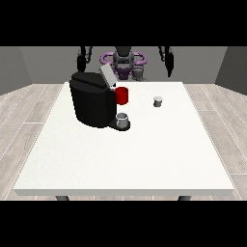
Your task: Insert the coffee pod into the coffee machine and close the lid
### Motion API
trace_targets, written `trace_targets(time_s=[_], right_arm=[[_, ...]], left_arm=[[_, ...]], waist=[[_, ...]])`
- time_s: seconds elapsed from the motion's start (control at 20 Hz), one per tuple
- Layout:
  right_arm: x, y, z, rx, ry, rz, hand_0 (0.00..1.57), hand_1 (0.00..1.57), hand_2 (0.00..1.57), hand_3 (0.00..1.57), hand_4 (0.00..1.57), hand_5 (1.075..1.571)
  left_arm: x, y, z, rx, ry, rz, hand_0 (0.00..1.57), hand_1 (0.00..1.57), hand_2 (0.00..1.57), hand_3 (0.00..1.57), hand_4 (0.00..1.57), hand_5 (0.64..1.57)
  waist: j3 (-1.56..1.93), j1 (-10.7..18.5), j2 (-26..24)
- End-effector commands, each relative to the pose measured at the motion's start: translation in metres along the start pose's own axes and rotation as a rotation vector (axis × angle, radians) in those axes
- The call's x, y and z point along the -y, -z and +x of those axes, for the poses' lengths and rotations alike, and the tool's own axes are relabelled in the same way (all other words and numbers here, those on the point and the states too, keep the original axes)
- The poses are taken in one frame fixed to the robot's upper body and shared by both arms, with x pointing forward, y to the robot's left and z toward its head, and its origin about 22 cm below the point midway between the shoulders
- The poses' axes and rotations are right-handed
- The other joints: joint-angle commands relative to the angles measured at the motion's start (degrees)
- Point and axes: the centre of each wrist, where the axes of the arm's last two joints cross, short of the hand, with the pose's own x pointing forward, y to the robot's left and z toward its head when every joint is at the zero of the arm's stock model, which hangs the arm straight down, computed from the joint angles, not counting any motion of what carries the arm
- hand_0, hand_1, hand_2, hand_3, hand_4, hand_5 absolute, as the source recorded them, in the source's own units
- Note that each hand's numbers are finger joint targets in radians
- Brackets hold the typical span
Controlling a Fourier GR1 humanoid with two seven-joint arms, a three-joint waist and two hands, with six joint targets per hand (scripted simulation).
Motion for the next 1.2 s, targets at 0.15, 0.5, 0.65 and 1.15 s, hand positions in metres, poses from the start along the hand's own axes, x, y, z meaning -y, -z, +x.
trace_targets(time_s=[0.15, 0.5, 0.65, 1.15], right_arm=[[0.009, 0.007, 0.003, 0.002, 0.012, -0.029, 0.0, 0.0, 0.0, 0.0, 0.33, 1.571], [0.014, -0.004, -0.005, 0.147, 0.09, 0.001, 0.0, 0.0, 0.0, 0.0, 0.34, 1.571], [-0.008, 0.016, 0.013, 0.185, 0.085, 0.013, 0.0, 0.0, 0.0, 0.0, 0.36, 1.571], [-0.015, 0.028, 0.034, 0.328, 0.067, 0.085, 0.0, 0.0, 0.0, 0.0, 0.4, 1.571]], left_arm=[[0.018, 0.006, -0.006, 0.042, -0.002, -0.122, 0.0, 0.0, 0.0, 0.0, 0.51, 1.571], [-0.047, 0.028, 0.01, -0.045, 0.306, -0.102, 0.0, 0.0, 0.0, 0.0, 0.0, 1.571], [-0.038, 0.043, 0.01, -0.044, 0.396, -0.114, 0.0, 0.0, 0.0, 0.0, 0.0, 1.571], [-0.096, 0.075, 0.004, -0.036, 0.657, -0.051, 0.0, 0.0, 0.0, 0.0, 0.0, 1.571]], waist=[[-0.48, -0.8, -0.5], [-0.45, -6.4, 2.6], [-0.48, -6.0, 5.7], [-0.5, -10.0, 14.8]])
